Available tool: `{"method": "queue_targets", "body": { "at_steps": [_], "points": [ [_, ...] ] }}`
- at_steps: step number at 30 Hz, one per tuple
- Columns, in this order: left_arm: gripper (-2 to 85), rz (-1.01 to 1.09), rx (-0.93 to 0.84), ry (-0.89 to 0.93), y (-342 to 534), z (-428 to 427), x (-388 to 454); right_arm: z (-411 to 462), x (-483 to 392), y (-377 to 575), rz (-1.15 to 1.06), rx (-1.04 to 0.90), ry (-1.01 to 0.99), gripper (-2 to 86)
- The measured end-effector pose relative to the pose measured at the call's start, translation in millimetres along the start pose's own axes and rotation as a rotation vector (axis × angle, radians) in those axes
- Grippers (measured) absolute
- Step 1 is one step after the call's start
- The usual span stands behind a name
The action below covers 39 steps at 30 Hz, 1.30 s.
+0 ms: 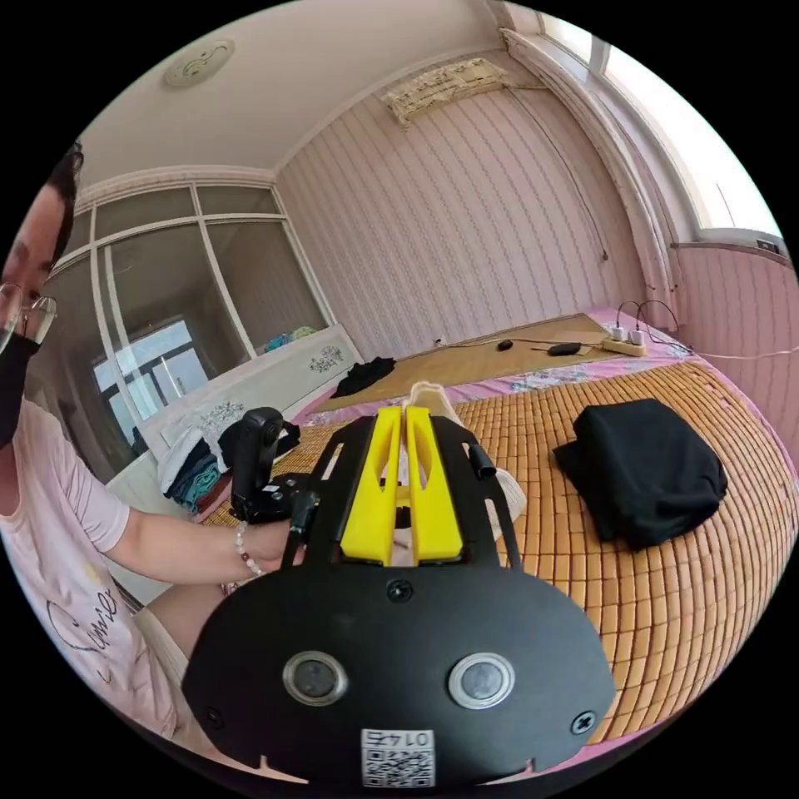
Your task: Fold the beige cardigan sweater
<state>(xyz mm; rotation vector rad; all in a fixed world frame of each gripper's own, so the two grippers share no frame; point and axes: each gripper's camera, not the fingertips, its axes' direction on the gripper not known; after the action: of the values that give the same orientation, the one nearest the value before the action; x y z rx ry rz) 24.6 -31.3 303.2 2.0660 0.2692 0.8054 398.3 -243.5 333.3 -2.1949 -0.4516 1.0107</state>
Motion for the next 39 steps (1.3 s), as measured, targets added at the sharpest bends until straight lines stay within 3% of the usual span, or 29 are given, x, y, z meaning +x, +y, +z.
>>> {"method": "queue_targets", "body": {
  "at_steps": [6, 9, 11, 14, 17, 21, 28, 31, 36, 39],
  "points": [
    [3.4, -0.272, 0.292, -0.238, 57, -182, -107, 146, -141, -80, -0.239, -0.160, -0.372, 0.3],
    [5.1, -0.419, 0.257, -0.361, 118, -246, -156, 231, -211, -63, -0.272, -0.333, -0.476, 0.1],
    [5.5, -0.513, 0.179, -0.428, 167, -272, -186, 296, -246, -24, -0.285, -0.561, -0.502, -0.4],
    [6.3, -0.702, 0.008, -0.500, 239, -300, -229, 333, -255, 22, -0.329, -0.742, -0.383, -0.6],
    [6.4, -0.749, -0.009, -0.436, 271, -323, -253, 333, -237, 34, -0.324, -0.791, -0.340, -0.1],
    [6.5, -0.707, 0.035, -0.454, 270, -353, -290, 323, -192, 10, -0.281, -0.760, -0.219, 4.9],
    [5.8, -0.691, 0.019, -0.403, 226, -359, -398, 343, -85, -63, -0.082, -0.716, 0.225, 11.9],
    [4.4, -0.762, -0.086, -0.351, 212, -348, -449, 363, -52, -79, 0.076, -0.728, 0.227, 12.2],
    [11.6, -0.896, -0.017, -0.373, 205, -355, -497, 393, -33, -90, 0.163, -0.741, 0.284, 11.5],
    [7.7, -0.960, -0.115, -0.382, 198, -351, -513, 414, -34, -92, 0.189, -0.805, 0.291, 8.6]
  ]
}}
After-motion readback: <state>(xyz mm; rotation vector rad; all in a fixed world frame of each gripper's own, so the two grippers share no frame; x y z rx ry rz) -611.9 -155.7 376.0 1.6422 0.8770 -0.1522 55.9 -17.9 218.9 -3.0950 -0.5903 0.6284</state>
